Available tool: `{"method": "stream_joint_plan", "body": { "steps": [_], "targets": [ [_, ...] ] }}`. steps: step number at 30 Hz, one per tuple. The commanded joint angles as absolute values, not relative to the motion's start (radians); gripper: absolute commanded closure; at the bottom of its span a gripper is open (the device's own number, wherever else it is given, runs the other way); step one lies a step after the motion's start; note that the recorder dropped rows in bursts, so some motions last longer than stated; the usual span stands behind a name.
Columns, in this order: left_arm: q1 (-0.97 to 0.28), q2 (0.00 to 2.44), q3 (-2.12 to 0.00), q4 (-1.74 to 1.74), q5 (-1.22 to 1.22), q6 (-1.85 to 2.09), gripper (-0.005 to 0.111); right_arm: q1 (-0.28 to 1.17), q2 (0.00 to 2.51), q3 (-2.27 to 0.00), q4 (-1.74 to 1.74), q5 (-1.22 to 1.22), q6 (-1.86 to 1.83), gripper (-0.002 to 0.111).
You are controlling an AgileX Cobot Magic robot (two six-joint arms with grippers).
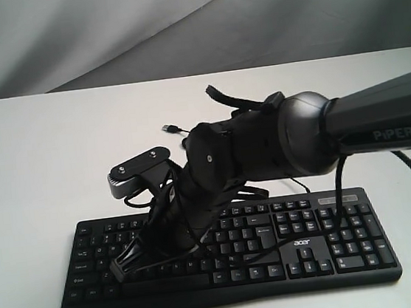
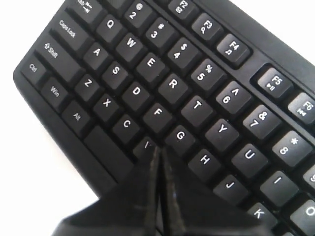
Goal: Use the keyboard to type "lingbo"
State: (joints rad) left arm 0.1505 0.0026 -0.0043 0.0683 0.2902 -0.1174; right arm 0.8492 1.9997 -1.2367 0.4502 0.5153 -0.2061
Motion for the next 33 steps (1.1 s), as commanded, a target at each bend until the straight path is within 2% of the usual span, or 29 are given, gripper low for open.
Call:
{"method": "stream_joint_plan", "body": {
  "steps": [1, 21, 33],
  "targets": [
    [0.152, 0.0, 0.0, 0.06, 0.286, -0.121, 0.106, 0.848, 2.002, -1.231, 0.432, 0.509, -0.202, 0.108],
    [0.152, 0.0, 0.0, 0.06, 0.286, -0.121, 0.106, 0.848, 2.044, -1.231, 0.436, 0.542, -0.19, 0.108],
    [0.152, 0.0, 0.0, 0.06, 0.286, -0.121, 0.106, 0.848, 1.945, -1.231, 0.382, 0.502, -0.188, 0.108]
  ]
}}
